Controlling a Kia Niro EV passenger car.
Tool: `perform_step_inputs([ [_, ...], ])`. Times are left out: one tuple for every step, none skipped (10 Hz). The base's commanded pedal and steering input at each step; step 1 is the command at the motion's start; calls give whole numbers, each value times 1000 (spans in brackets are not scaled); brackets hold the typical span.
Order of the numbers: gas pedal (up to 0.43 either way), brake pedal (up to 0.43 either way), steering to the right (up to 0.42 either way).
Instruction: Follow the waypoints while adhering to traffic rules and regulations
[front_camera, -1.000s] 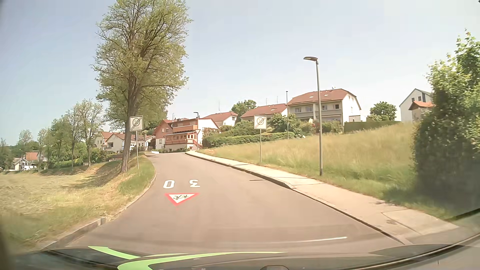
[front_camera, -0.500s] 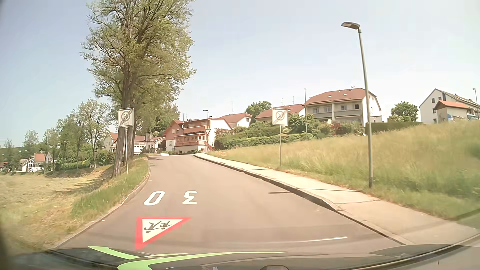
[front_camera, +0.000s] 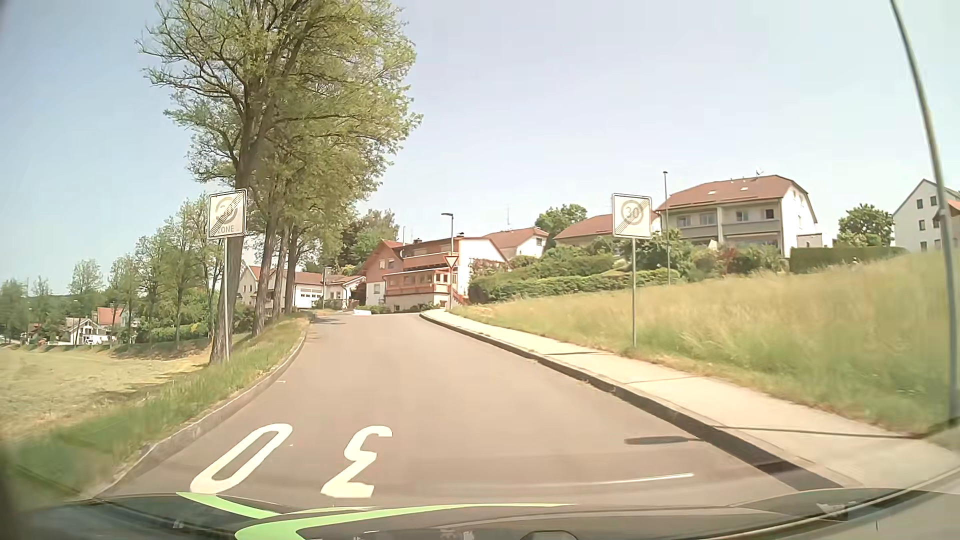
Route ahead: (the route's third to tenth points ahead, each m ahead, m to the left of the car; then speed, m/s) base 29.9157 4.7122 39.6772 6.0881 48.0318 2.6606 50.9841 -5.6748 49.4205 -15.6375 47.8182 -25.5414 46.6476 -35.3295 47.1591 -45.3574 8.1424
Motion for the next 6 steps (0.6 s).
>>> perform_step_inputs([
  [150, 0, -90],
  [150, 0, -91],
  [150, 0, -91],
  [150, 0, -89],
  [138, 0, -85],
  [110, 0, -83],
])
